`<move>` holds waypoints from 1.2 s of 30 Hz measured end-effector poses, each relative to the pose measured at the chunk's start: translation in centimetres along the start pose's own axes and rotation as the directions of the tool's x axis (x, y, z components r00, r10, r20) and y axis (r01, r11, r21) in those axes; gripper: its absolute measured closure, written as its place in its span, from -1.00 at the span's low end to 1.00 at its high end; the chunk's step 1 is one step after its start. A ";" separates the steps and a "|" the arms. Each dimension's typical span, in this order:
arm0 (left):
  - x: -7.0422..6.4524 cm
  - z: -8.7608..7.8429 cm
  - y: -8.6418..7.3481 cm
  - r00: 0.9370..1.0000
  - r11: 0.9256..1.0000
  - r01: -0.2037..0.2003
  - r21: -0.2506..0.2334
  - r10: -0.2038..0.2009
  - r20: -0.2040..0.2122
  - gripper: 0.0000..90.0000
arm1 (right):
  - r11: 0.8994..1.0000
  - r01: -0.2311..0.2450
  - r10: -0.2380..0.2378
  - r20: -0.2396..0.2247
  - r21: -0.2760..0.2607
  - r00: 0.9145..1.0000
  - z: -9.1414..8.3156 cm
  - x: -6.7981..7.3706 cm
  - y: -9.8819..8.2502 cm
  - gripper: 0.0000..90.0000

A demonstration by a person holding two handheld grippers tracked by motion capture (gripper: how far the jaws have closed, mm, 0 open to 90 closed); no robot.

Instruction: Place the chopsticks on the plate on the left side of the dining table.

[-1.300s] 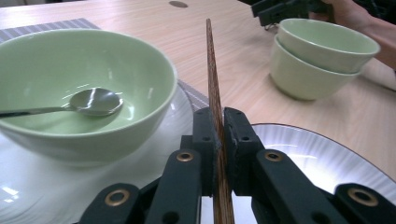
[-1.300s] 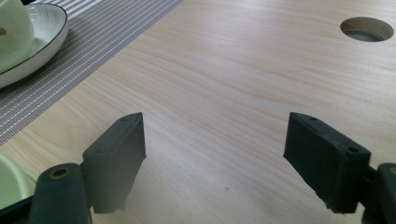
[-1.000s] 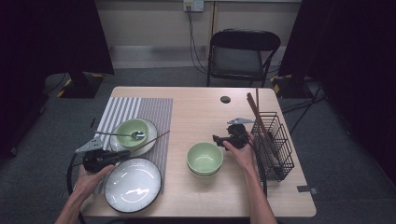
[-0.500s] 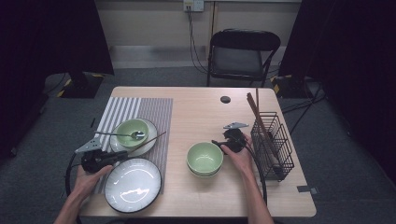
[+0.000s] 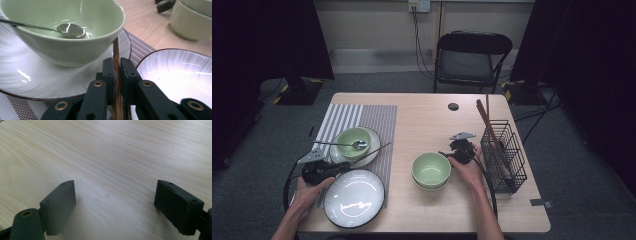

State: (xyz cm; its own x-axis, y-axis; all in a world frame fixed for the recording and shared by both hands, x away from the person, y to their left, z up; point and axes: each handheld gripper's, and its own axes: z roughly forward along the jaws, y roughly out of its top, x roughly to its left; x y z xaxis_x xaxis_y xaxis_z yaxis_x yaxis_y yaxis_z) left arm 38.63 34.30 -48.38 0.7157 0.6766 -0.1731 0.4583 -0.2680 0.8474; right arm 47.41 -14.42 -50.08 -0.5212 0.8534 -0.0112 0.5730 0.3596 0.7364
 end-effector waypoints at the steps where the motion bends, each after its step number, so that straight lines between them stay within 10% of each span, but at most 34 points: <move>1: 0.1 0.0 0.0 1.000 1.000 0.007 -0.001 -0.007 -0.004 0.81 | 1.000 -0.001 0.001 0.000 0.000 1.000 0.0 0.0 0.0 -0.64; 36: 0.5 0.7 0.0 0.998 1.000 0.023 -0.002 -0.023 -0.050 0.78 | 1.000 -0.004 0.004 0.003 0.000 1.000 0.0 0.0 0.0 -0.64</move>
State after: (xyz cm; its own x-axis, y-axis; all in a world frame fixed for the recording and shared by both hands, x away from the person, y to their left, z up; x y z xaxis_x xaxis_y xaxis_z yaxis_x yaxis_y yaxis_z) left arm 39.36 34.17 -48.83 0.6776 0.7161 -0.1676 0.4737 -0.2506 0.8442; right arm 47.39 -14.40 -50.07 -0.5172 0.8558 -0.0105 0.5752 0.3567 0.7362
